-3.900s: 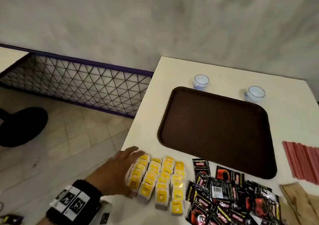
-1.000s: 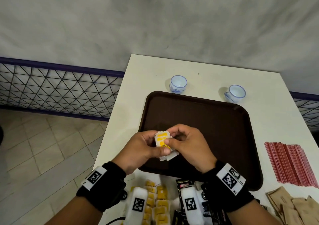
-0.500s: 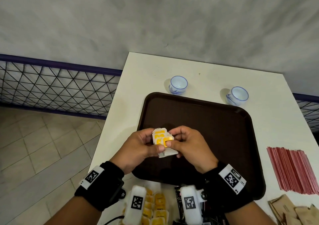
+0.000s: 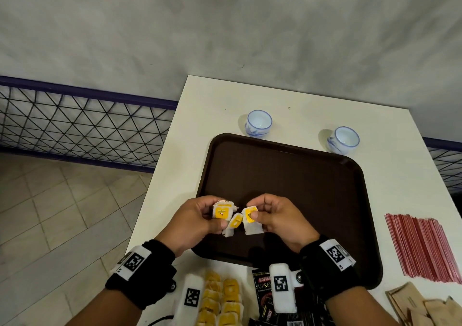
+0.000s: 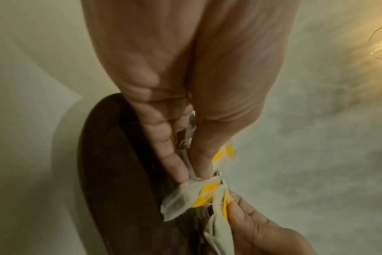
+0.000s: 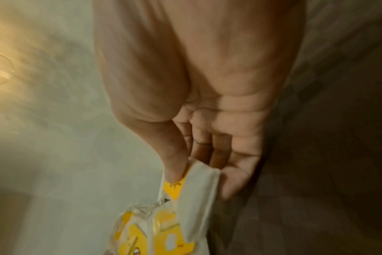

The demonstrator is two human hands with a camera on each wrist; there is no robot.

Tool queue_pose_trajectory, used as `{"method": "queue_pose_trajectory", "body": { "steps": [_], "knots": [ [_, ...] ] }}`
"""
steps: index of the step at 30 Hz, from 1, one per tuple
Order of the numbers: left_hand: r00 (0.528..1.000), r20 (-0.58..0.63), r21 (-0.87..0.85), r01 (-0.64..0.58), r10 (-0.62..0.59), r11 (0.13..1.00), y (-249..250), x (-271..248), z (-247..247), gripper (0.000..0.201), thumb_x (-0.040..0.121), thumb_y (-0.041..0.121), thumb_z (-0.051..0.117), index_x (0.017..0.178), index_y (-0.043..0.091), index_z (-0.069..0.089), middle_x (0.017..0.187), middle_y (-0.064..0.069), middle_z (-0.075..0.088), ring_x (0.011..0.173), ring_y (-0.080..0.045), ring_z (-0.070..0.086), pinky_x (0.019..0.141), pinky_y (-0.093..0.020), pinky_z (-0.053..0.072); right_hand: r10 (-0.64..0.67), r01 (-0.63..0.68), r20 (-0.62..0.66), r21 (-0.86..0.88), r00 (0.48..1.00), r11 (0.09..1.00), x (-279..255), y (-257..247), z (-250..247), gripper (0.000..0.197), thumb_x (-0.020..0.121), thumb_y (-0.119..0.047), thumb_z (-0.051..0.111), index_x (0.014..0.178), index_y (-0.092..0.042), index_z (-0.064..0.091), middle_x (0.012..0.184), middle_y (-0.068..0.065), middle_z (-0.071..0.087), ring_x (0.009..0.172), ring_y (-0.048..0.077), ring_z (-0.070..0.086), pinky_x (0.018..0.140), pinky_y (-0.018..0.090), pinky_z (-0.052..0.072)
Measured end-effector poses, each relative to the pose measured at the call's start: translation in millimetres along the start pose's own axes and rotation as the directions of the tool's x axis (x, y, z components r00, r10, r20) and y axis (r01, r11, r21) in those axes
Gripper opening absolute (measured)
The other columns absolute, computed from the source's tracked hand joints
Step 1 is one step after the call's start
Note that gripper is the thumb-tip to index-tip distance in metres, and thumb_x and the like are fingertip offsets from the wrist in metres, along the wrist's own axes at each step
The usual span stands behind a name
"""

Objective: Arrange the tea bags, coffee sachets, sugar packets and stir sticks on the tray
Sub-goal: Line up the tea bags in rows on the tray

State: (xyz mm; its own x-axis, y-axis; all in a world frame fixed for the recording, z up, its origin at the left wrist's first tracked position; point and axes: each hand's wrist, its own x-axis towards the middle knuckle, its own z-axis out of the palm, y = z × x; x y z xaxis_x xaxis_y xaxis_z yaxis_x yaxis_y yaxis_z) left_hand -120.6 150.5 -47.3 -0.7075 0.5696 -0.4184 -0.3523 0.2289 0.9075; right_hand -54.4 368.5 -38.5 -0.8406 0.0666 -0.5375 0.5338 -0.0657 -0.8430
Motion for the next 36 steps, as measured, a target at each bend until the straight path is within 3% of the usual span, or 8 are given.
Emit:
{"method": "queue_pose_trajectory", "body": {
  "steps": [3,9,12,21,25,28,32,36],
  "knots": [
    [1.0,0.001,-0.002,0.002,-0.002,1.0,1.3,0.7,2.1,0.039,0.083,-0.004,0.078,0.116,0.015,0.072,0.105,-0.006,0.078,0.095,-0.019,0.074,0.075,-0.03,0.06,0.0,-0.003,0.035,0.069,0.999,0.998,0.6,-2.2,3.1,0.012,0.093,0.003,0.063,0.098,-0.005,0.069,0.096,0.014,0.072,0.088,0.024,0.07,0.08,0.038,0.059],
    [0.999,-0.027,0.131,-0.032,0.036,0.991,2.2,0.9,8.7,0.038,0.075,0.003,0.086,0.107,0.02,0.074,0.097,0.001,0.079,0.089,-0.013,0.075,0.079,-0.023,0.058,-0.015,0.007,0.076,0.105,0.997,0.994,1.1,-7.5,9.9,0.015,0.092,0.005,0.062,0.101,-0.005,0.068,0.092,0.011,0.071,0.082,0.021,0.069,0.07,0.031,0.058],
    [0.993,-0.086,0.175,-0.067,0.083,0.982,0.9,1.7,6.6,0.036,0.077,0.001,0.084,0.106,0.021,0.075,0.096,0.002,0.079,0.089,-0.014,0.075,0.083,-0.03,0.061,-0.013,0.015,0.086,-0.016,0.996,1.0,0.3,-11.9,8.3,0.019,0.089,0.004,0.066,0.105,-0.007,0.068,0.088,0.009,0.07,0.079,0.021,0.067,0.068,0.032,0.056],
    [0.967,-0.129,0.26,-0.18,0.219,0.949,16.6,2.5,-10.2,0.037,0.08,-0.001,0.08,0.107,0.024,0.075,0.101,0.01,0.078,0.097,-0.007,0.073,0.086,-0.017,0.056,0.068,0.023,0.196,-0.428,0.978,0.904,-0.5,-29.8,3.1,0.025,0.087,0.003,0.069,0.109,-0.01,0.069,0.081,0.003,0.065,0.071,0.013,0.063,0.06,0.023,0.053],
    [0.966,-0.163,0.22,-0.165,0.203,0.961,15.3,1.7,-16.0,0.036,0.08,-0.003,0.08,0.108,0.019,0.075,0.101,0.009,0.078,0.095,-0.008,0.074,0.083,-0.015,0.055,0.106,-0.035,0.147,-0.418,0.983,0.908,-1.2,-20.5,-3.8,0.02,0.089,0.003,0.067,0.106,-0.007,0.069,0.08,0.003,0.066,0.067,0.01,0.065,0.057,0.023,0.055],
    [0.981,-0.101,0.222,-0.14,0.166,0.965,7.0,-2.4,-15.3,0.036,0.081,-0.001,0.08,0.108,0.022,0.074,0.103,0.008,0.078,0.099,-0.01,0.073,0.086,-0.018,0.055,0.14,-0.096,0.099,-0.359,0.985,0.928,-3.4,-9.0,-8.5,0.013,0.089,0.001,0.068,0.1,-0.007,0.07,0.081,0.006,0.069,0.066,0.009,0.067,0.059,0.024,0.055],
    [0.991,-0.044,0.248,-0.11,0.125,0.962,-1.5,-10.0,-9.8,0.034,0.082,0.002,0.08,0.109,0.023,0.074,0.104,0.008,0.078,0.101,-0.011,0.073,0.089,-0.022,0.056,0.125,-0.101,0.058,-0.316,0.99,0.944,-4.7,-2.6,-12.1,0.01,0.088,0.0,0.07,0.095,-0.006,0.072,0.082,0.011,0.07,0.071,0.016,0.067,0.065,0.028,0.055],
    [0.994,-0.036,0.251,-0.09,0.102,0.964,-5.9,-19.7,-5.3,0.035,0.082,0.005,0.081,0.11,0.024,0.074,0.105,0.01,0.077,0.102,-0.01,0.072,0.089,-0.023,0.056,0.111,-0.08,0.068,-0.354,0.991,0.932,-9.1,1.5,-10.7,0.01,0.087,-0.001,0.071,0.096,-0.006,0.071,0.082,0.008,0.069,0.072,0.013,0.065,0.068,0.022,0.053]
  ]
}}
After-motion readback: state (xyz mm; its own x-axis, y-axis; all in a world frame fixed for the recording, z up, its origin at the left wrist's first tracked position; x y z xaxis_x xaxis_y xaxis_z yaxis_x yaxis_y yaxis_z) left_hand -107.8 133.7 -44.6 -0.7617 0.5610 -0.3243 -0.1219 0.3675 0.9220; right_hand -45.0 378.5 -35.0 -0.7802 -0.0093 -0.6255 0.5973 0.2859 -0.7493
